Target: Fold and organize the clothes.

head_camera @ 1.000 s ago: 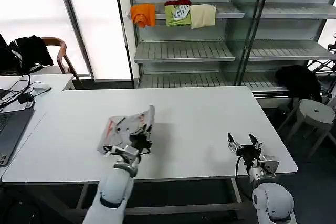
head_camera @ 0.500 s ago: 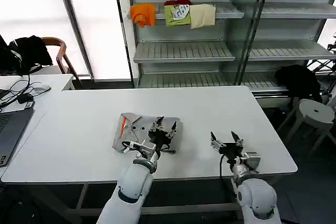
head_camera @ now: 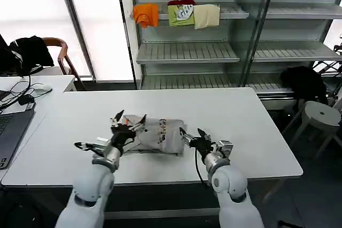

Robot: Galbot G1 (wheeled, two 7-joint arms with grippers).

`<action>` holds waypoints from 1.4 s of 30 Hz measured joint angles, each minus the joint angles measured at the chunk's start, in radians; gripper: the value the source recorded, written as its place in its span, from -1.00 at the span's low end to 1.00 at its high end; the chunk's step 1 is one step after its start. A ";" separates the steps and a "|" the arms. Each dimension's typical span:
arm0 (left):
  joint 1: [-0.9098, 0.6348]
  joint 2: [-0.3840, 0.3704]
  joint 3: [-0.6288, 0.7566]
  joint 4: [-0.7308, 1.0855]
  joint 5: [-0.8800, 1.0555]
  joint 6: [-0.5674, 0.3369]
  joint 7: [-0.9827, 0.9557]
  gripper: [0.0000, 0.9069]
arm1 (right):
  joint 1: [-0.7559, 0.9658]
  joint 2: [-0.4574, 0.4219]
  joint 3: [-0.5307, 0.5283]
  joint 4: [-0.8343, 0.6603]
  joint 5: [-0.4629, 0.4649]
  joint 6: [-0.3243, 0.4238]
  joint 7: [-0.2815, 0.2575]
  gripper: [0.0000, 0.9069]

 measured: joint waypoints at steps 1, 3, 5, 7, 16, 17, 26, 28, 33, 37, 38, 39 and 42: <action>0.009 0.008 -0.020 -0.006 -0.012 -0.001 0.002 1.00 | 0.005 0.002 -0.008 -0.011 0.012 -0.003 0.008 1.00; 0.027 0.024 -0.060 -0.015 -0.032 -0.004 0.003 1.00 | 0.016 0.005 -0.021 -0.030 0.033 -0.008 0.025 1.00; 0.046 0.038 -0.094 -0.017 -0.051 -0.008 0.005 1.00 | 0.024 0.006 -0.033 -0.046 0.050 -0.011 0.039 0.82; 0.063 0.049 -0.124 -0.018 -0.067 -0.009 0.005 1.00 | 0.030 0.008 -0.045 -0.061 0.062 -0.015 0.055 0.11; 0.106 0.071 -0.214 -0.010 -0.120 -0.009 0.003 1.00 | 0.035 0.012 -0.063 -0.083 0.081 -0.023 0.103 -1.00; 0.110 0.071 -0.222 -0.009 -0.124 -0.009 0.002 1.00 | 0.034 0.011 -0.064 -0.083 0.081 -0.024 0.107 -1.00; 0.132 0.077 -0.269 -0.002 -0.157 -0.009 -0.001 1.00 | 0.017 0.001 -0.081 -0.069 0.059 -0.030 0.143 -1.00; 0.136 0.077 -0.277 -0.003 -0.163 -0.009 -0.002 1.00 | 0.013 0.002 -0.083 -0.064 0.054 -0.030 0.147 -1.00; 0.153 0.084 -0.295 -0.014 -0.178 -0.012 -0.002 1.00 | 0.010 0.009 -0.076 -0.045 0.044 -0.030 0.153 -1.00; 0.170 0.088 -0.309 -0.021 -0.189 -0.017 -0.004 1.00 | 0.018 0.001 -0.064 -0.024 0.033 -0.032 0.161 -1.00; 0.175 0.088 -0.312 -0.023 -0.192 -0.018 -0.006 1.00 | 0.021 -0.003 -0.061 -0.017 0.031 -0.033 0.163 -1.00; 0.179 0.088 -0.315 -0.025 -0.195 -0.018 -0.006 1.00 | 0.023 -0.007 -0.057 -0.010 0.030 -0.034 0.164 -1.00; 0.189 0.085 -0.318 -0.030 -0.197 -0.018 -0.006 1.00 | 0.023 -0.025 -0.048 0.005 0.024 -0.035 0.164 -1.00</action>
